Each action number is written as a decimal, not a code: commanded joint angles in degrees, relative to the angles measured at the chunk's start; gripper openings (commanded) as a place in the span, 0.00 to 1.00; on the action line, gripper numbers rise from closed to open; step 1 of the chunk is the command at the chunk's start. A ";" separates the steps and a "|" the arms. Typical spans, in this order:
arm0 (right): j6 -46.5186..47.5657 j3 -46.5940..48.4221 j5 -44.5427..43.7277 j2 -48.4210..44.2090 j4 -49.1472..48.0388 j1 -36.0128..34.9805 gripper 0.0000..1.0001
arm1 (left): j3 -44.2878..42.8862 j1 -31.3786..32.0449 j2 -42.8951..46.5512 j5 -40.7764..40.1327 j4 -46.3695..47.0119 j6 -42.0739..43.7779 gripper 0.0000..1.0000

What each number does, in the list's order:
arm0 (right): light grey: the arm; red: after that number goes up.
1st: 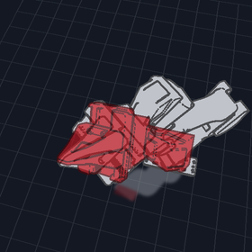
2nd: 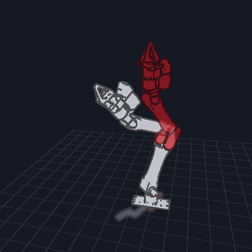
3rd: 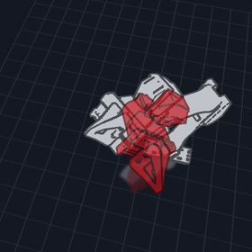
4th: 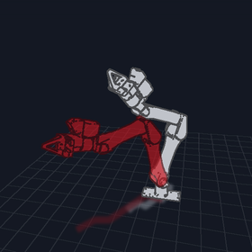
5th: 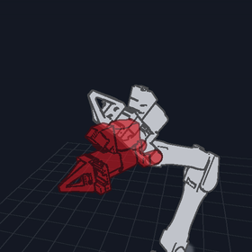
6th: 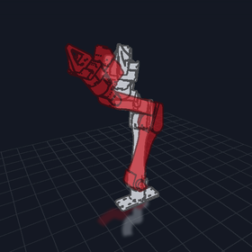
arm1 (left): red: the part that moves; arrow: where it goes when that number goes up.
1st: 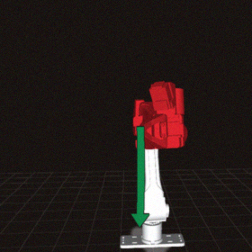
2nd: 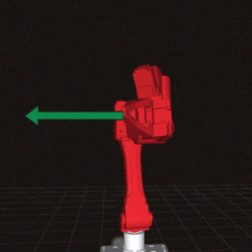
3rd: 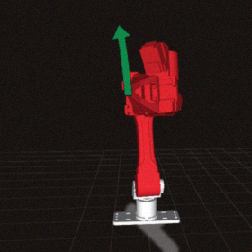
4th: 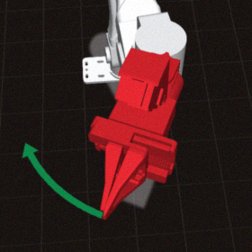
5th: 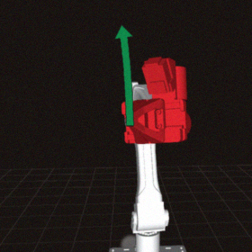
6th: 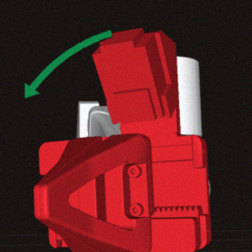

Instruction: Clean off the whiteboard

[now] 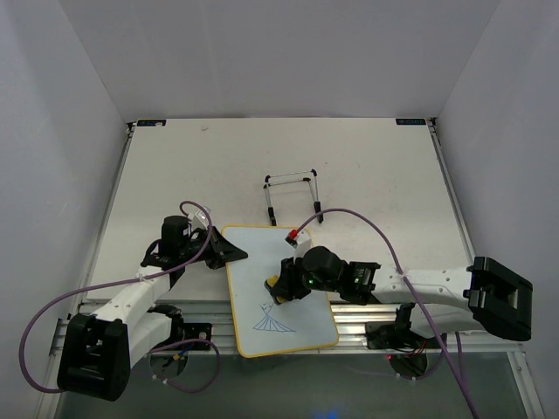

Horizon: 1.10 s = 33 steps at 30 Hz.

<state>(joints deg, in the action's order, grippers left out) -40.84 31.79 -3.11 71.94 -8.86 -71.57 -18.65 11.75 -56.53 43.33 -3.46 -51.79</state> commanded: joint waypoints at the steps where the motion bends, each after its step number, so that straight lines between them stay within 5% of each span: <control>1: -2.14 -7.44 -0.85 1.80 17.74 1.52 0.08 | -0.42 0.47 1.25 -11.34 -0.93 5.91 0.00; 15: 3.12 -10.79 4.76 -5.67 18.89 8.47 0.08 | -0.07 0.56 1.34 -10.99 -0.84 6.53 0.00; 24: 11.13 0.28 5.32 -4.80 13.09 -3.48 0.08 | 0.11 0.47 1.25 -11.08 -0.23 6.00 0.00; 33: 13.86 13.89 3.47 9.61 9.57 -15.00 0.08 | 0.11 0.47 1.07 -10.81 -0.23 5.91 0.00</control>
<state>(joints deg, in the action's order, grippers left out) -28.21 43.33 -3.29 76.12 1.41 -82.52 -18.57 11.70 -55.92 43.03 -3.49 -51.90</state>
